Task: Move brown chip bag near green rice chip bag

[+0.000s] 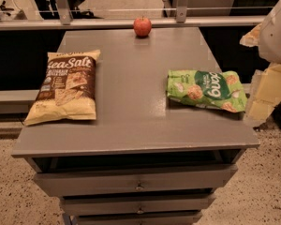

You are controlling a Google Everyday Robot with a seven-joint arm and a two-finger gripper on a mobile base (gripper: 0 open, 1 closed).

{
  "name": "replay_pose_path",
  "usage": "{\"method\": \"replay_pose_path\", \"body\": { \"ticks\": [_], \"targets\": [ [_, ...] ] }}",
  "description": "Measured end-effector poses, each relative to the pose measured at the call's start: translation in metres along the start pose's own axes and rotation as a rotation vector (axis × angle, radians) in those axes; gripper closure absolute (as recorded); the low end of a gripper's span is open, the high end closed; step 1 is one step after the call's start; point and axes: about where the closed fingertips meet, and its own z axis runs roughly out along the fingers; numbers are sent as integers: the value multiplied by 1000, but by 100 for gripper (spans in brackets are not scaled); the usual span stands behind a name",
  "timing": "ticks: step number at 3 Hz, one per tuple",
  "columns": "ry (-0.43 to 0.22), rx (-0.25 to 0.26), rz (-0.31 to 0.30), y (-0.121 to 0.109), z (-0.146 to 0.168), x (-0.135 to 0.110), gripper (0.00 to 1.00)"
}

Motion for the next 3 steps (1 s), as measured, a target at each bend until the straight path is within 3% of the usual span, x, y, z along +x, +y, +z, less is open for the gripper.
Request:
{"method": "replay_pose_path", "body": {
  "ticks": [1, 2, 3],
  "targets": [
    [-8, 1, -8, -1, -1, -2, 0],
    [-59, -28, -27, -6, 14, -26, 0],
    [-216, -90, -44, -18, 62, -108, 0]
  ]
}}
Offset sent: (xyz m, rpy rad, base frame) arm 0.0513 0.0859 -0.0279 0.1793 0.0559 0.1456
